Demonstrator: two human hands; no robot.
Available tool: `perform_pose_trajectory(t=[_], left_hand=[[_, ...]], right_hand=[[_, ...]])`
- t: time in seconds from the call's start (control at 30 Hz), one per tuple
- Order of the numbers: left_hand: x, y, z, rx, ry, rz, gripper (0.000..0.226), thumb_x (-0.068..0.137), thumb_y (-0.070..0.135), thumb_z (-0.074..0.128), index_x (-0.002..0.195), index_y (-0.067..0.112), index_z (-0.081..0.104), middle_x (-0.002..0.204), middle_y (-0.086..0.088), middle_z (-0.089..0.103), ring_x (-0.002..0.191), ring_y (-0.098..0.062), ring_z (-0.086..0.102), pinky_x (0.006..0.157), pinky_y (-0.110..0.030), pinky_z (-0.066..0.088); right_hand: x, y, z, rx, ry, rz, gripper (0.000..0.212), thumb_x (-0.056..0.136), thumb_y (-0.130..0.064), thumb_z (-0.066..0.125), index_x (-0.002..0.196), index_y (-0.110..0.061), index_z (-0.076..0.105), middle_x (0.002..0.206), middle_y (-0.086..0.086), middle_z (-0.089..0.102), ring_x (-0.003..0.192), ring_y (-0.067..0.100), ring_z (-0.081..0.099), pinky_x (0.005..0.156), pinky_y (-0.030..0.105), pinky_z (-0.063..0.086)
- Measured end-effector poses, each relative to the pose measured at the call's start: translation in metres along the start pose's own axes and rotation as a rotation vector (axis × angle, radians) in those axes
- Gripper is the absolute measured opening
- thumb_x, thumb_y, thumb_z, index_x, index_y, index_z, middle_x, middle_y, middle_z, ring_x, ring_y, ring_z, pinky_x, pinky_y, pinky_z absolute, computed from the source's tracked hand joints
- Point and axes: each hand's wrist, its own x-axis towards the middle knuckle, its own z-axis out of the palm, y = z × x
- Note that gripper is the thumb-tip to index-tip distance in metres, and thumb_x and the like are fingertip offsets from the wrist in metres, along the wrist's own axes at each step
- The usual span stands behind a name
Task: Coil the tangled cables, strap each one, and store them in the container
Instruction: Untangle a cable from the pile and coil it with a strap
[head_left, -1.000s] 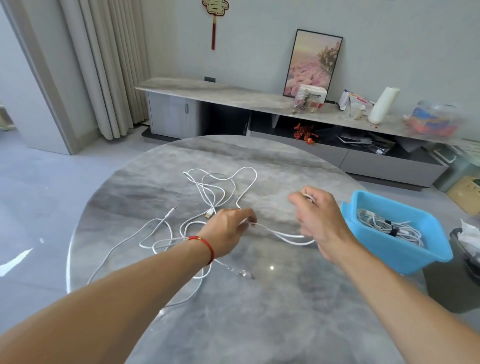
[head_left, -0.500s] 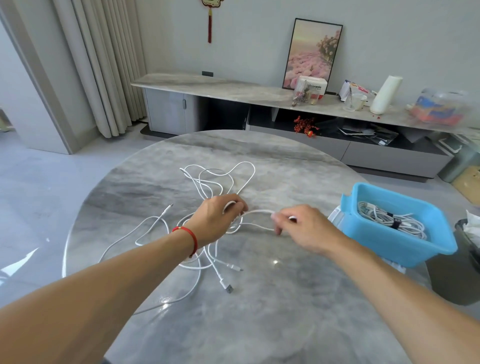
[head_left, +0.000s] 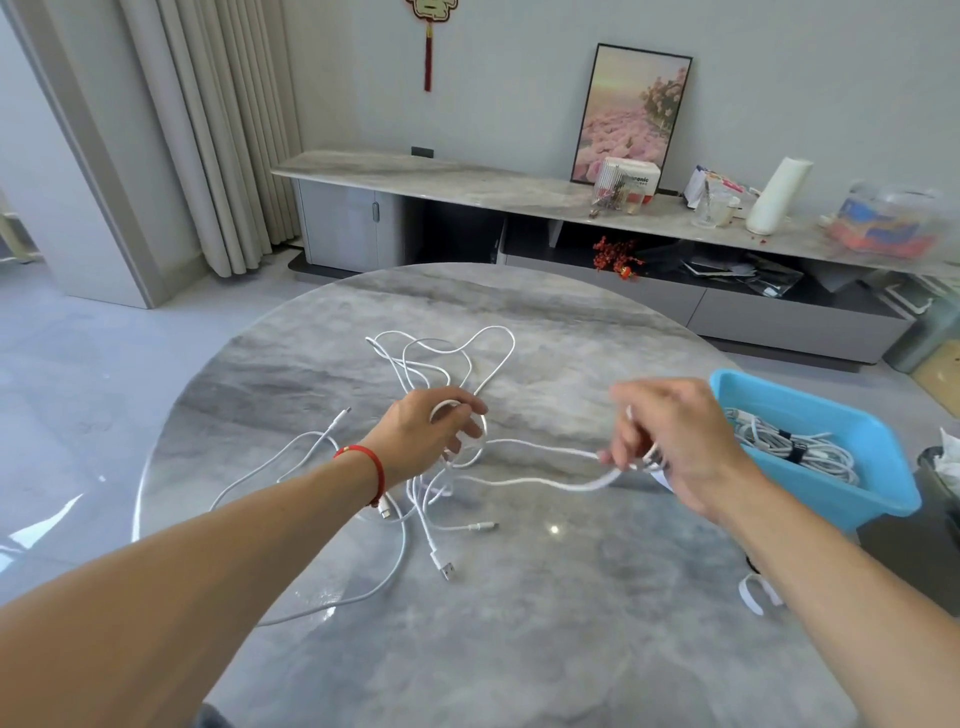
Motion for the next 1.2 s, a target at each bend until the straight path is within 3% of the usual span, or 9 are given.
perform_pose_trajectory(t=[0.1,0.2,0.3,0.43,0.6,0.8,0.93,1.03,1.2], left_hand=[[-0.002,0.011,0.003,-0.154,-0.013,0.014,0.023,0.104,0.012,0.045,0.105,0.01,0.068,0.089,-0.012,0.074,0.063,-0.022,0.059,0.065,-0.037,0.054],[-0.003,0.019,0.006,-0.155,0.023,0.045,0.024,0.105,0.014,0.043,0.101,0.007,0.065,0.075,-0.012,0.068,0.057,-0.025,0.055,0.06,-0.032,0.049],[-0.002,0.023,0.006,-0.137,0.061,0.037,0.027,0.105,0.019,0.043,0.093,0.005,0.063,0.059,-0.004,0.055,0.052,-0.021,0.048,0.053,-0.025,0.04],[-0.002,0.026,0.004,-0.313,-0.012,-0.051,0.039,0.107,0.031,0.042,0.085,0.004,0.059,0.056,-0.003,0.033,0.049,-0.018,0.028,0.048,-0.026,0.022],[-0.004,0.032,0.003,-0.296,-0.071,-0.099,0.046,0.099,0.034,0.048,0.062,0.009,0.06,0.049,-0.004,0.036,0.046,-0.018,0.022,0.046,-0.022,0.019],[-0.009,0.03,-0.012,0.048,-0.029,0.03,0.039,0.08,0.035,0.055,0.051,0.01,0.063,0.049,-0.007,0.042,0.046,-0.015,0.038,0.047,-0.028,0.032],[-0.005,0.012,-0.019,0.285,0.118,0.092,0.021,0.08,0.033,0.055,0.076,0.028,0.076,0.054,0.012,0.054,0.058,-0.004,0.052,0.058,-0.02,0.039],[0.002,-0.008,-0.022,0.39,0.205,-0.021,0.023,0.096,0.031,0.048,0.102,0.026,0.07,0.081,0.003,0.068,0.084,-0.023,0.063,0.076,-0.035,0.048],[0.003,-0.035,-0.031,0.54,0.127,-0.107,0.028,0.098,0.037,0.049,0.123,0.028,0.057,0.095,-0.011,0.071,0.095,-0.034,0.063,0.085,-0.041,0.05]], right_hand=[[-0.002,0.014,0.015,-0.892,-0.1,-0.132,0.045,0.086,-0.037,0.07,0.059,-0.017,0.04,0.053,0.001,0.038,0.053,0.019,0.043,0.058,0.036,0.04],[-0.004,0.014,0.029,-1.066,-0.241,0.027,0.056,0.078,-0.079,0.058,0.096,-0.027,0.047,0.088,-0.007,0.058,0.077,0.013,0.053,0.063,0.034,0.039],[-0.004,0.016,0.039,-1.195,-0.372,0.058,0.105,0.06,-0.104,0.043,0.143,-0.04,0.031,0.135,-0.001,0.056,0.119,0.024,0.058,0.091,0.042,0.045],[-0.003,0.036,0.057,-1.428,-0.473,-0.017,0.13,0.061,-0.098,0.049,0.161,-0.036,-0.007,0.154,0.011,0.04,0.135,0.034,0.051,0.1,0.048,0.041],[0.009,0.066,0.07,-1.536,-0.504,0.041,0.096,0.086,-0.066,0.057,0.161,-0.032,0.008,0.143,0.013,0.048,0.126,0.037,0.056,0.092,0.043,0.04],[0.014,0.069,0.069,-1.447,-0.443,0.078,0.03,0.096,-0.052,0.052,0.115,-0.029,0.054,0.125,0.009,0.053,0.116,0.035,0.06,0.086,0.041,0.037],[0.02,0.054,0.055,-1.258,-0.371,0.057,0.027,0.102,-0.034,0.049,0.078,-0.024,0.053,0.106,0.01,0.054,0.104,0.03,0.058,0.085,0.036,0.045],[0.02,0.028,0.038,-0.647,-0.151,0.085,0.031,0.097,-0.011,0.056,0.066,-0.014,0.055,0.08,0.009,0.058,0.084,0.023,0.057,0.071,0.032,0.043],[0.007,-0.005,0.014,0.357,0.046,0.118,0.046,0.093,-0.002,0.046,0.049,-0.016,0.043,0.111,0.013,0.072,0.114,0.024,0.07,0.1,0.045,0.056]])
